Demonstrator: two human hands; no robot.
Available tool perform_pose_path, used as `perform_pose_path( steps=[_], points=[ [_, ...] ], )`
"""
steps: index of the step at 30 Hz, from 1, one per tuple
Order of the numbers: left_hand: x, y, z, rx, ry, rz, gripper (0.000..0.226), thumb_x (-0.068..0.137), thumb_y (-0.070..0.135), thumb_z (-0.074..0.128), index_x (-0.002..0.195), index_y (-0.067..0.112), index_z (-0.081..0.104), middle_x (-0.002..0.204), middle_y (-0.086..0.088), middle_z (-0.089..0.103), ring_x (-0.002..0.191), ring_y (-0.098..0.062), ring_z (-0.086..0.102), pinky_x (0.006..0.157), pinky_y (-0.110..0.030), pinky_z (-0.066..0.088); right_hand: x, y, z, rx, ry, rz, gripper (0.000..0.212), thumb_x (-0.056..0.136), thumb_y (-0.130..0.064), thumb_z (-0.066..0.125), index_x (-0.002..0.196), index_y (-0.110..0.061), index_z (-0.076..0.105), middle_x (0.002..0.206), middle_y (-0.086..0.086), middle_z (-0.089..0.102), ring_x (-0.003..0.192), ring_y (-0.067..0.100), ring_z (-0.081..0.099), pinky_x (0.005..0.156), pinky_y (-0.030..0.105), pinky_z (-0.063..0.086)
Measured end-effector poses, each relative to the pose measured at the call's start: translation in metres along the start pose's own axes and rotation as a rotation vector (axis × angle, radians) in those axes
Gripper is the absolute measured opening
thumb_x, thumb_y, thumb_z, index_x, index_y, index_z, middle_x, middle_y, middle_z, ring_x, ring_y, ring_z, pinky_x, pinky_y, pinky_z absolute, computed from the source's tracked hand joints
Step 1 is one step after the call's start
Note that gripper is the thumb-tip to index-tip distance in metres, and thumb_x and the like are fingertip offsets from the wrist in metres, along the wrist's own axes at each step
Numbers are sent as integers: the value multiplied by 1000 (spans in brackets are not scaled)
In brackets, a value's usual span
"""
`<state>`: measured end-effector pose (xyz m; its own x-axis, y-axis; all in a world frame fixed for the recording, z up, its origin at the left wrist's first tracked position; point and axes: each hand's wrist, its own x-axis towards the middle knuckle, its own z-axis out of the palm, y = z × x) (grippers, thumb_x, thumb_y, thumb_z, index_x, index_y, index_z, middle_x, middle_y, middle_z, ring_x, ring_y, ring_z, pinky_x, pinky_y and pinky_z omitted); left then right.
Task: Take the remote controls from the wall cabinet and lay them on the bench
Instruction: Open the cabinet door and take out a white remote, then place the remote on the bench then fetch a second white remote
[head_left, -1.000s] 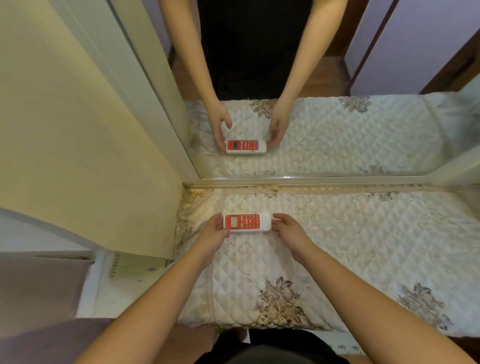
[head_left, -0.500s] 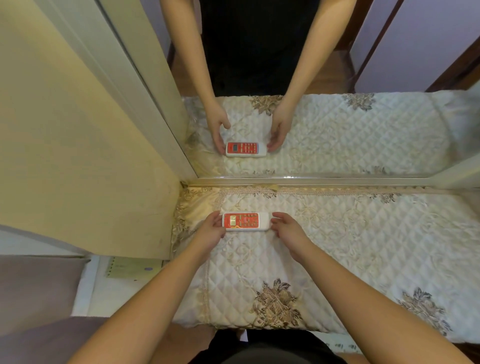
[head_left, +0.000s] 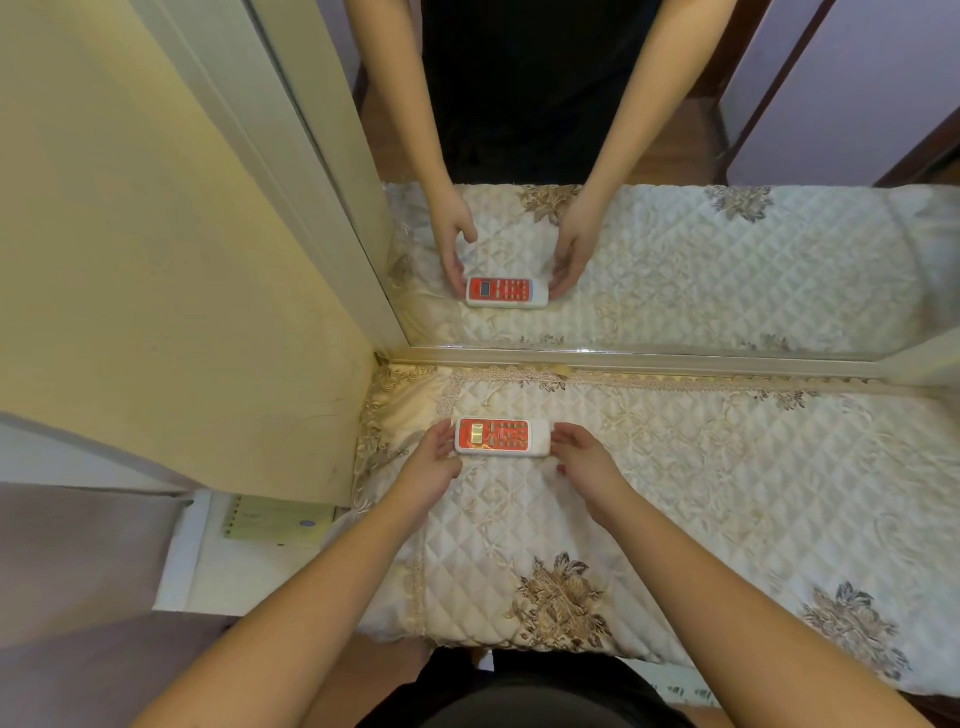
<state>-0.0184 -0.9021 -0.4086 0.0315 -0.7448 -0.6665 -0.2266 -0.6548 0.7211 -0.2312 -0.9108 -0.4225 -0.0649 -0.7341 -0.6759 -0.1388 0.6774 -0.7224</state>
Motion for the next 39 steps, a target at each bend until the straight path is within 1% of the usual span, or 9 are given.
perform_pose_path(
  steps=[4, 9, 15, 17, 21, 24, 26, 30, 39],
  points=[
    [-6, 1, 0, 130, 87, -11, 65, 89, -3, 46, 149, 16, 29, 148, -6, 42, 133, -19, 42, 97, -28, 39, -1, 0, -13, -20, 26, 15, 41, 94, -8, 43, 134, -16, 49, 134, 3, 53, 120, 21, 51, 104, 42, 42],
    [-23, 10, 0, 212, 103, 42, 56, 92, 3, 45, 145, 19, 36, 139, -5, 49, 128, -18, 46, 89, -25, 38, -15, -11, -32, 101, -39, 46, 29, 97, -15, 43, 123, -19, 57, 120, 1, 62, 109, 17, 60, 98, 36, 47],
    [-56, 19, -5, 610, 64, 306, 48, 95, 16, 48, 143, 15, 42, 143, -1, 45, 132, -17, 42, 105, -26, 31, -41, -20, -39, -11, -147, -62, 30, 99, -16, 39, 120, -23, 59, 122, 0, 65, 108, 13, 61, 99, 34, 46],
    [-68, 18, -9, 802, 90, 400, 47, 94, 19, 46, 140, 11, 46, 142, -6, 47, 132, -23, 44, 108, -34, 34, -49, -22, -37, -117, -158, -122, 27, 98, -22, 43, 119, -29, 60, 126, -3, 62, 113, 12, 58, 100, 34, 44],
    [-90, 8, -13, 1232, 261, 524, 49, 84, 31, 39, 122, 11, 62, 122, -7, 64, 112, -28, 61, 93, -46, 48, -61, -22, -28, -592, -153, -381, 42, 98, -34, 45, 139, -24, 47, 142, -5, 48, 131, 13, 41, 105, 27, 30],
    [-105, 3, -12, 1264, 308, 451, 52, 88, 41, 38, 123, 12, 63, 124, -6, 65, 116, -27, 60, 99, -50, 46, -65, -18, -15, -1012, -124, -610, 57, 96, -50, 36, 144, -19, 41, 149, 2, 40, 138, 20, 33, 113, 32, 21],
    [-113, -4, -13, 1257, 340, 420, 55, 90, 47, 39, 126, 12, 62, 127, -8, 63, 120, -28, 58, 101, -53, 44, -69, -16, -4, -1190, -52, -739, 65, 91, -54, 27, 141, -17, 44, 147, 7, 44, 136, 26, 38, 113, 40, 26],
    [-134, -13, -16, 1231, 413, 368, 57, 89, 51, 39, 128, 16, 61, 131, -7, 62, 122, -27, 57, 102, -53, 43, -82, -15, 22, -1284, -50, -896, 58, 89, -46, 36, 136, -16, 51, 138, 11, 54, 129, 31, 47, 109, 45, 35],
    [-176, -61, -32, 1151, 588, 226, 59, 95, 54, 28, 141, 23, 48, 142, -3, 54, 135, -26, 46, 110, -52, 22, -110, -11, 68, -1412, -168, -1076, 58, 90, -45, 38, 141, -18, 46, 144, 9, 48, 134, 32, 42, 112, 45, 19]
  ],
)
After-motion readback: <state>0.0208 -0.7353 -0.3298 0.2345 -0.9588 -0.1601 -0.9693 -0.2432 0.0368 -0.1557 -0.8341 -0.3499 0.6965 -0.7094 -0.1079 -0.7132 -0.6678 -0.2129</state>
